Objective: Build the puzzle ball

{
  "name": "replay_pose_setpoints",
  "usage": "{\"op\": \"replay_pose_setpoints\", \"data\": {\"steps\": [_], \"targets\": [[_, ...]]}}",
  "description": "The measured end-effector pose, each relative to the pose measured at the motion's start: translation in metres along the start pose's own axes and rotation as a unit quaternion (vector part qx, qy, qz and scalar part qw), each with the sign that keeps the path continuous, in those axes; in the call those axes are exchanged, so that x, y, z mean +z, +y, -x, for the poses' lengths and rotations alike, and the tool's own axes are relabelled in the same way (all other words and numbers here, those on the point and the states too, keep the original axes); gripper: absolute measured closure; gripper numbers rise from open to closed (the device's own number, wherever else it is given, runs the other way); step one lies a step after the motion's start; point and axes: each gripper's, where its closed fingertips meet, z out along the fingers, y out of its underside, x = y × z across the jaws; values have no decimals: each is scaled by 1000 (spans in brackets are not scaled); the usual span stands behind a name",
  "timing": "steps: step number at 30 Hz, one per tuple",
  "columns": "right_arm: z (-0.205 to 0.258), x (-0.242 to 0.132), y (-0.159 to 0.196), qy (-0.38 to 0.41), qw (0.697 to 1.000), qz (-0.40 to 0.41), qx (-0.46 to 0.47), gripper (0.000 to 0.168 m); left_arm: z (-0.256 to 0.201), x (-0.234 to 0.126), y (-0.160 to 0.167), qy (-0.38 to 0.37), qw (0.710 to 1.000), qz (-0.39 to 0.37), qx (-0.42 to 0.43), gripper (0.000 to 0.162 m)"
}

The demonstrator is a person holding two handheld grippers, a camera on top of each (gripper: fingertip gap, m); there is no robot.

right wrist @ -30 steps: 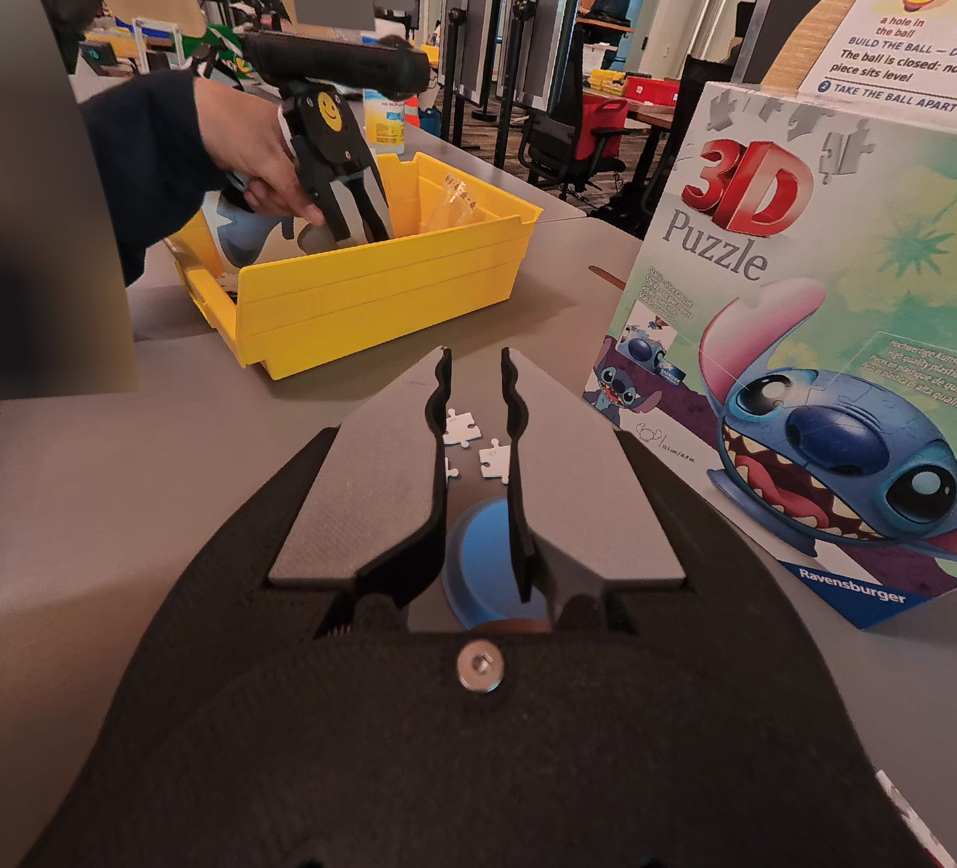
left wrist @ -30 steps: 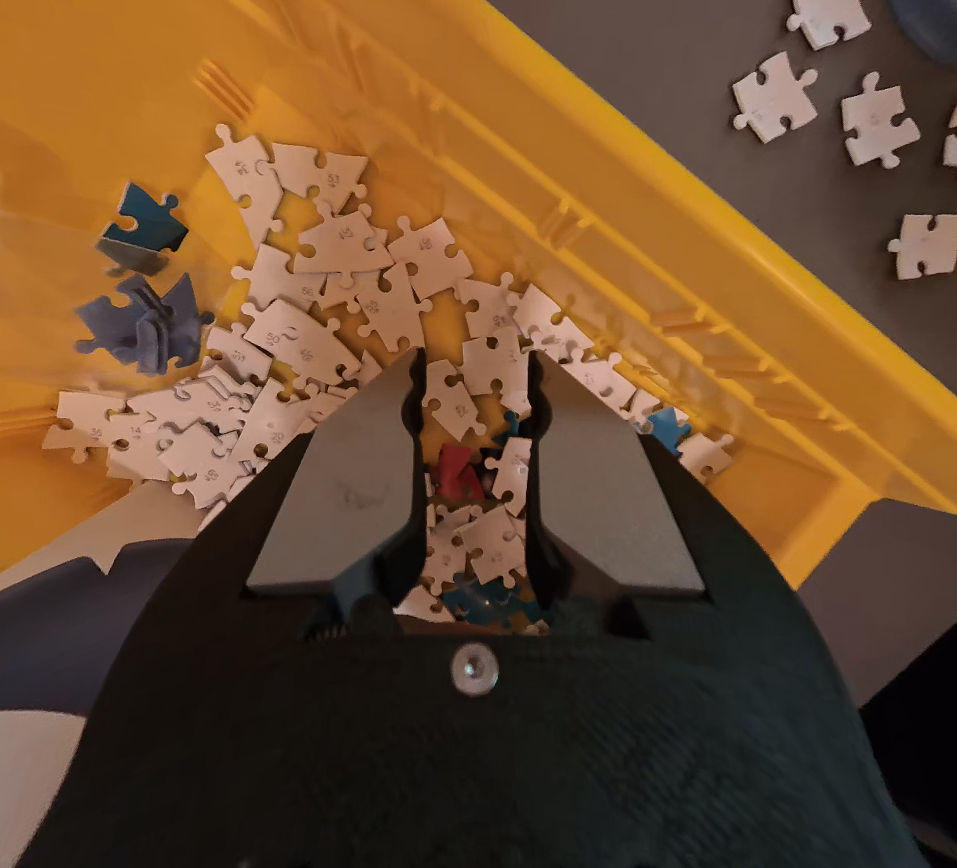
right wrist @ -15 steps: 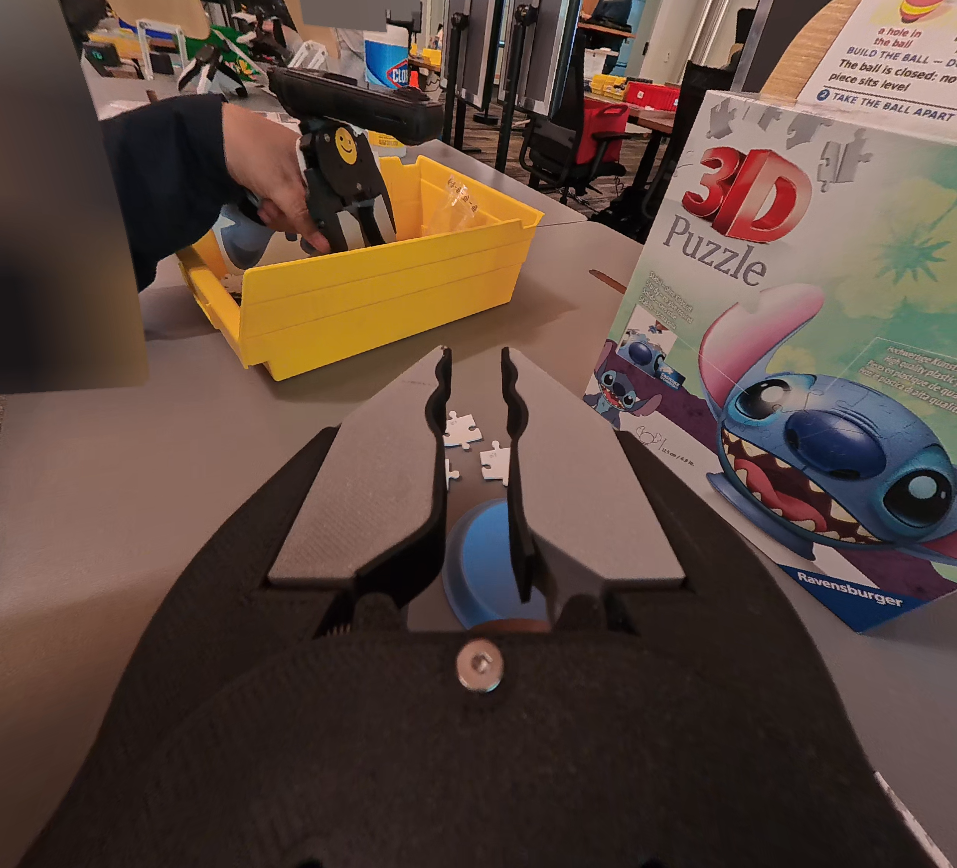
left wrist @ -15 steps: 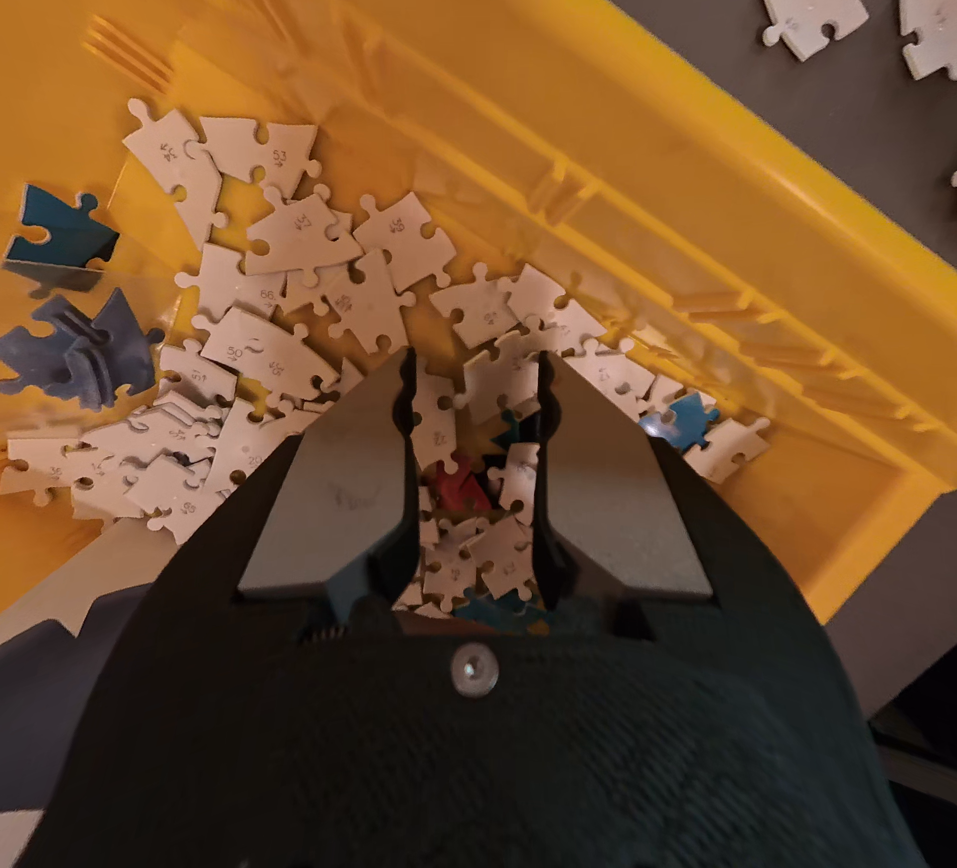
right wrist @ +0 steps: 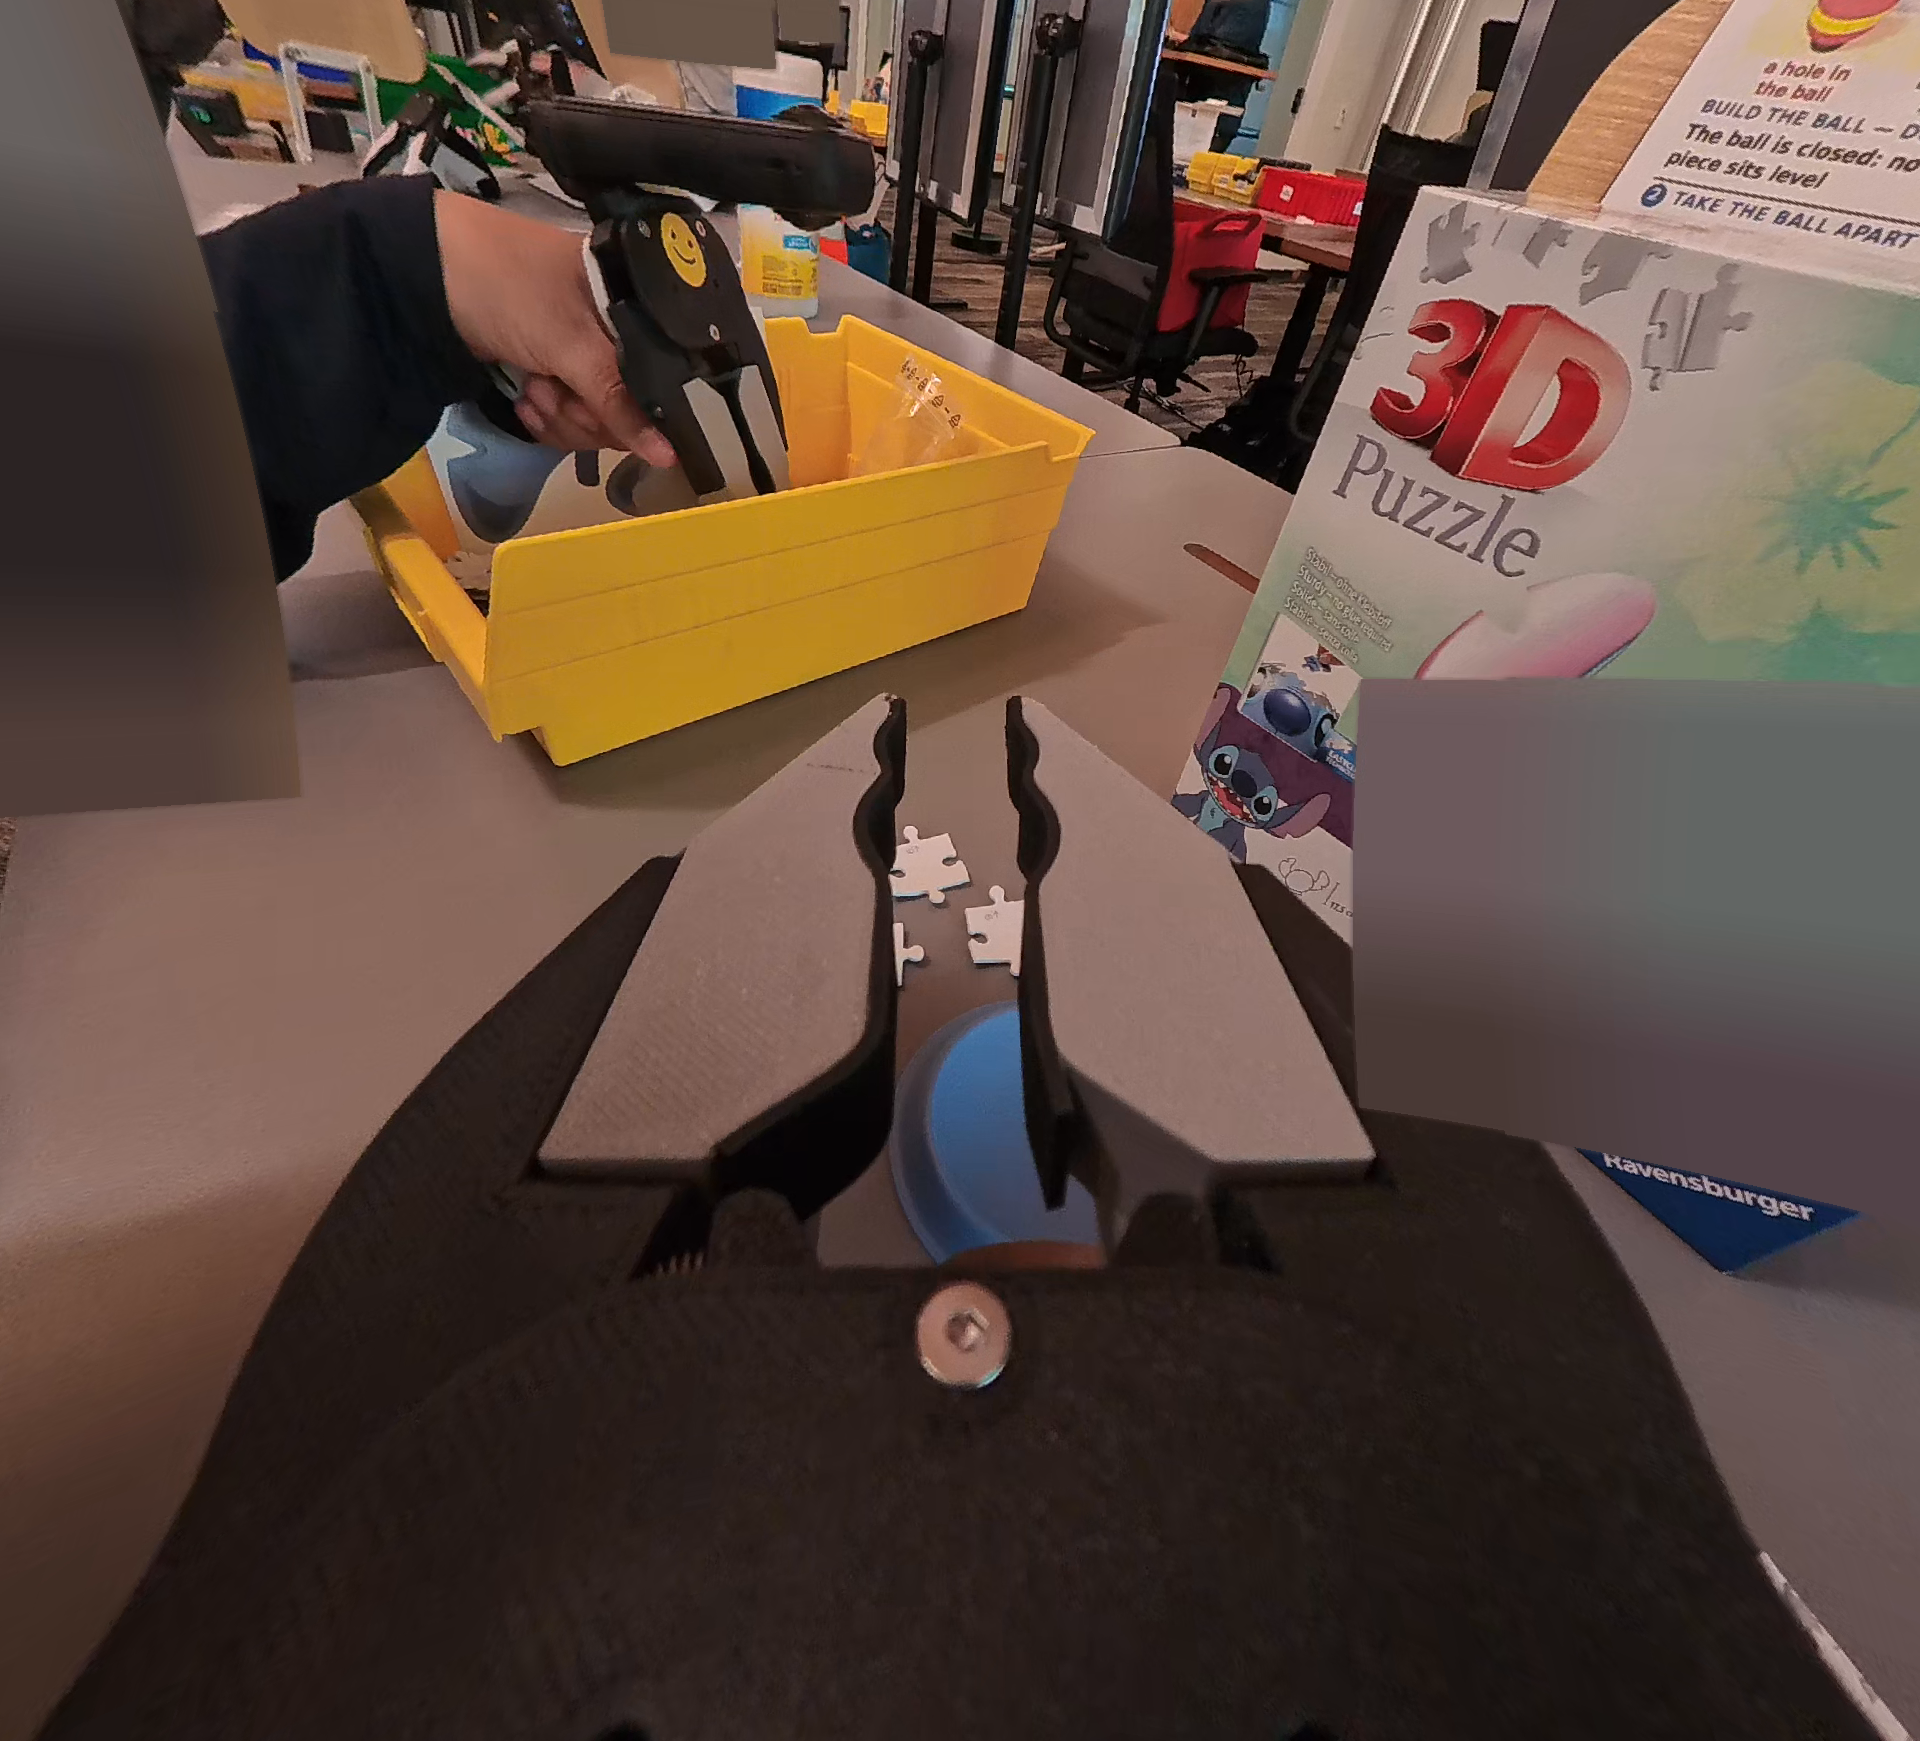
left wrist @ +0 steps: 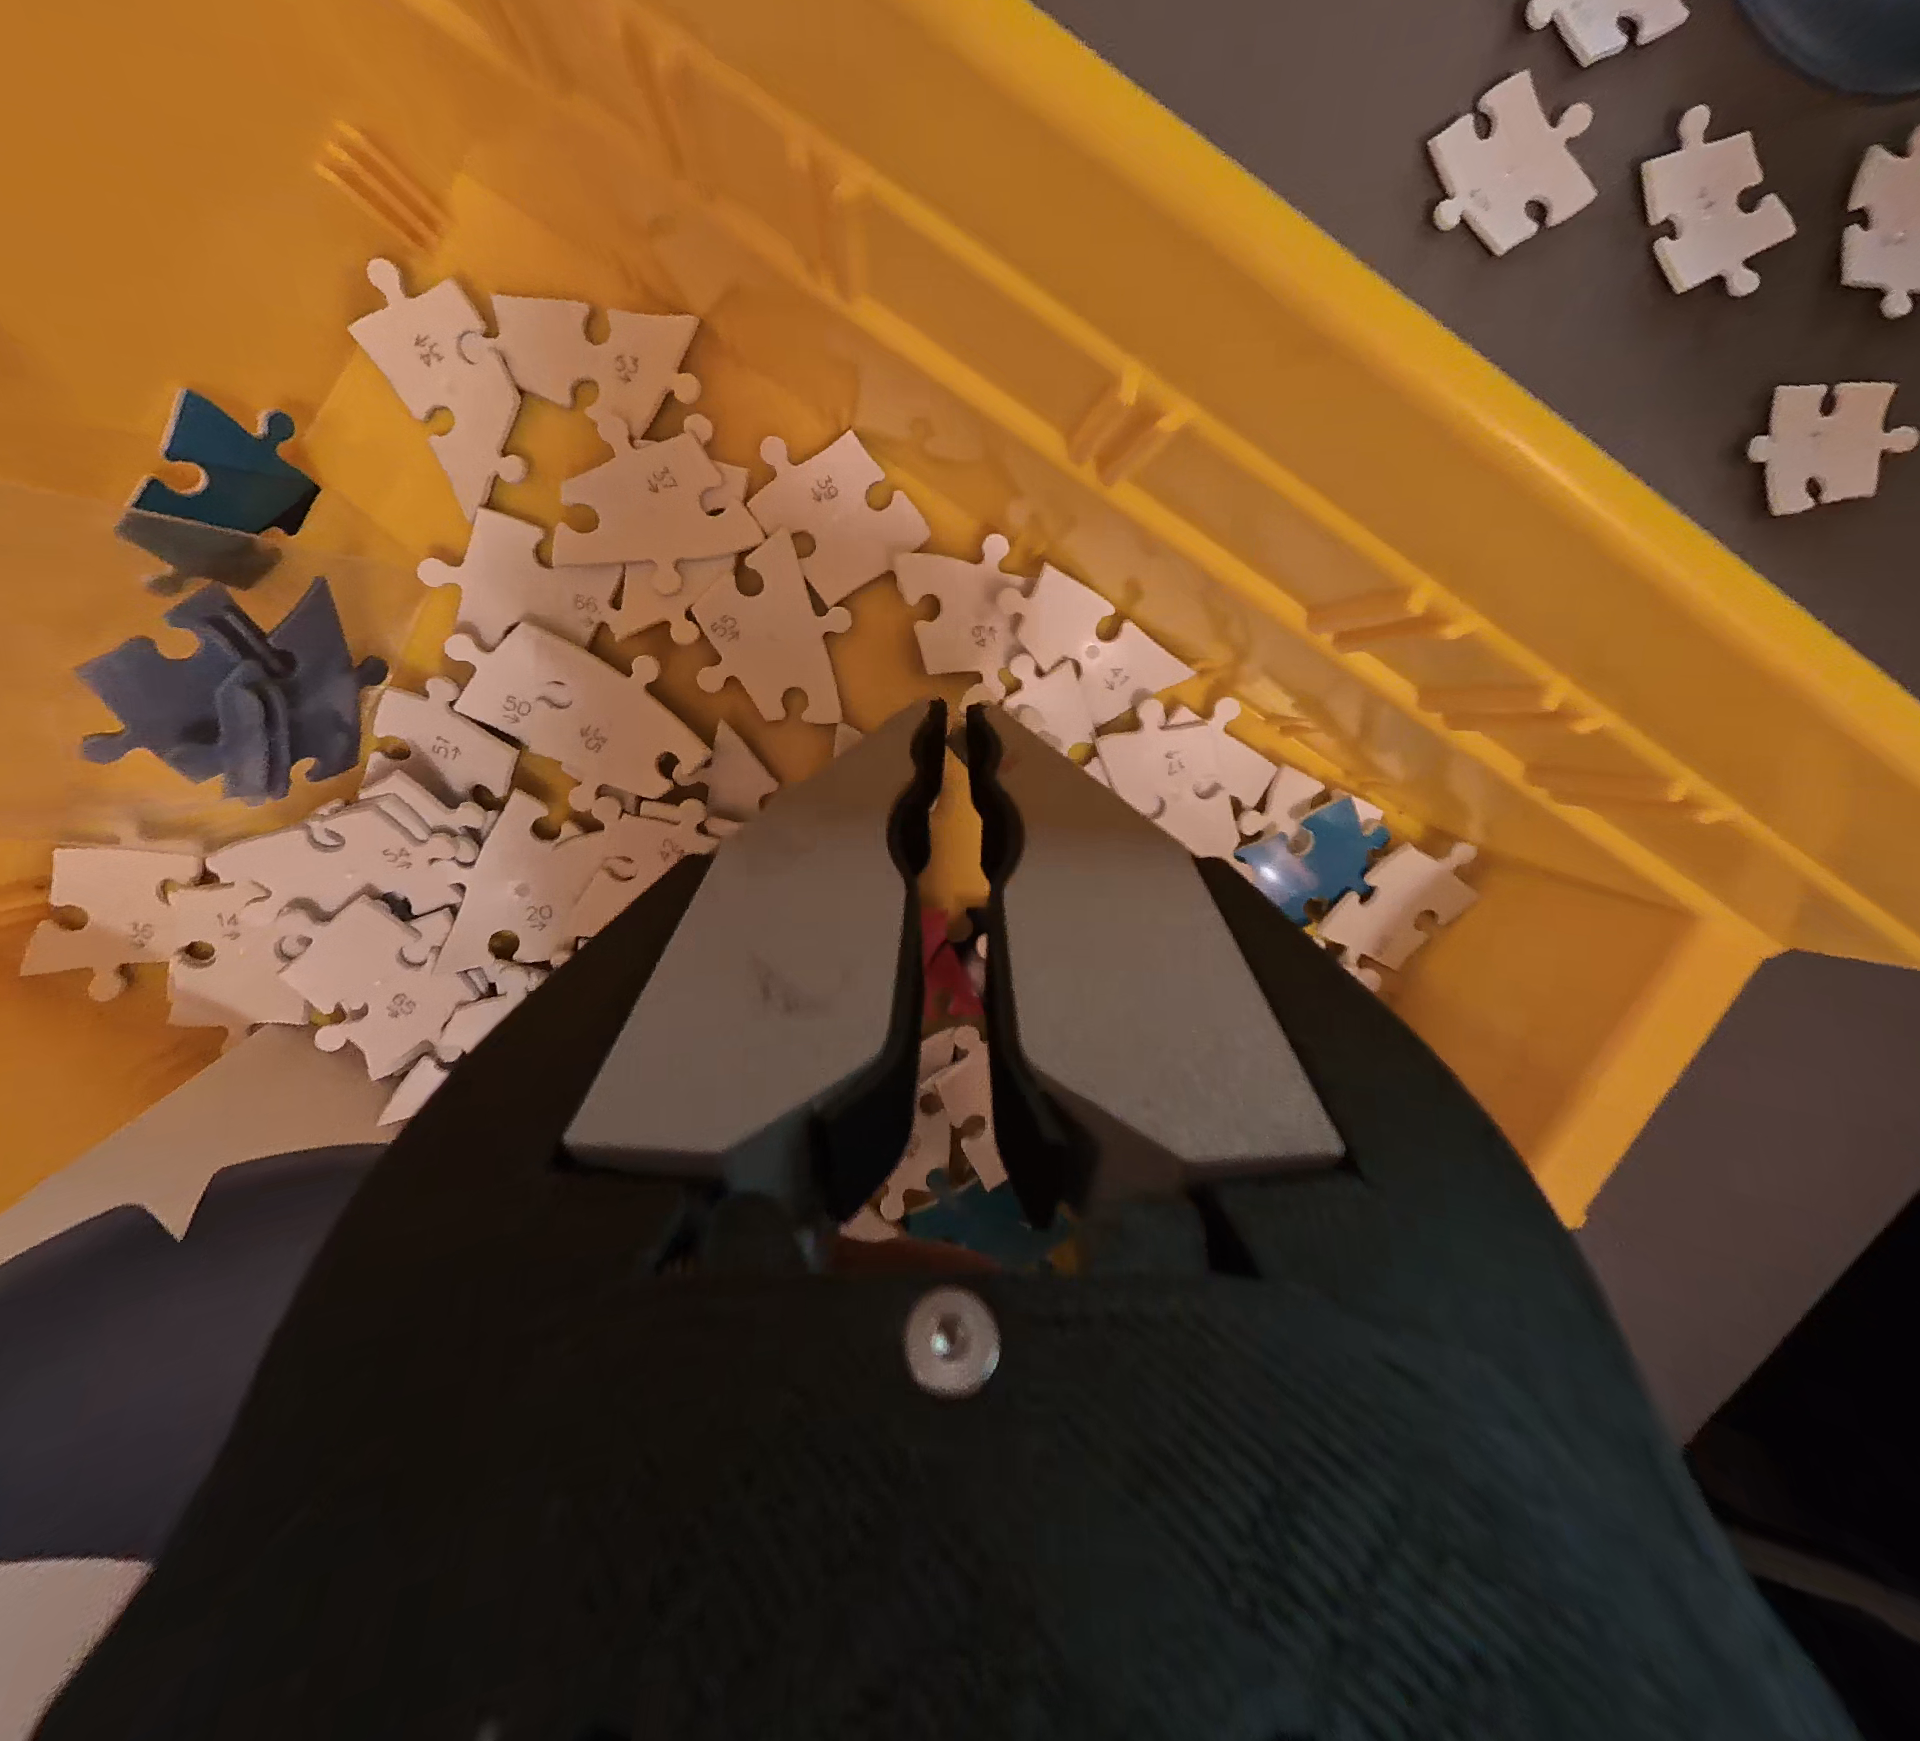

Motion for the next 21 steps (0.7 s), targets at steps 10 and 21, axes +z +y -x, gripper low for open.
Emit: {"op": "replay_pose_setpoints", "data": {"steps": [10,21], "targets": [[0,1,3,-1,1000,5,1,153,4,-15,-14,-9,999,-46,-11,162],[23,19,26,-72,995,57,47,148,-72,-93,-96,77,945,-311,67,162]]}}
